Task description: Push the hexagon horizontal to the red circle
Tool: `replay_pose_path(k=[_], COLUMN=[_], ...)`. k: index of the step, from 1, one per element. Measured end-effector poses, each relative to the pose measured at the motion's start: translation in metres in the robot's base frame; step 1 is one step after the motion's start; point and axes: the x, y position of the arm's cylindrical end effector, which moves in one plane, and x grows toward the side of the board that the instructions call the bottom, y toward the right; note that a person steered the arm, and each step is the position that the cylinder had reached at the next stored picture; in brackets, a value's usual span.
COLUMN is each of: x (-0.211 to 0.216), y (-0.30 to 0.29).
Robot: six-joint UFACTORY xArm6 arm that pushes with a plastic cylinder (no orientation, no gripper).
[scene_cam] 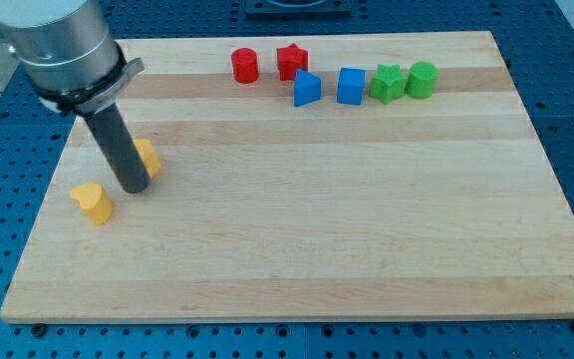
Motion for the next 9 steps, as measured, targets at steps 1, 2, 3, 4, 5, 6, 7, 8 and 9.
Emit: replay_pose_path(k=[1,2,3,4,5,6,7,8,9], x=[-0.049,-0.088,-0.106,-0.131,-0.147,-0.147,-0.160,-0.165,-0.166], y=[-0.009,-0.020,-0.012,-0.010,-0.007,-0.020,-0.027,-0.019,0.003])
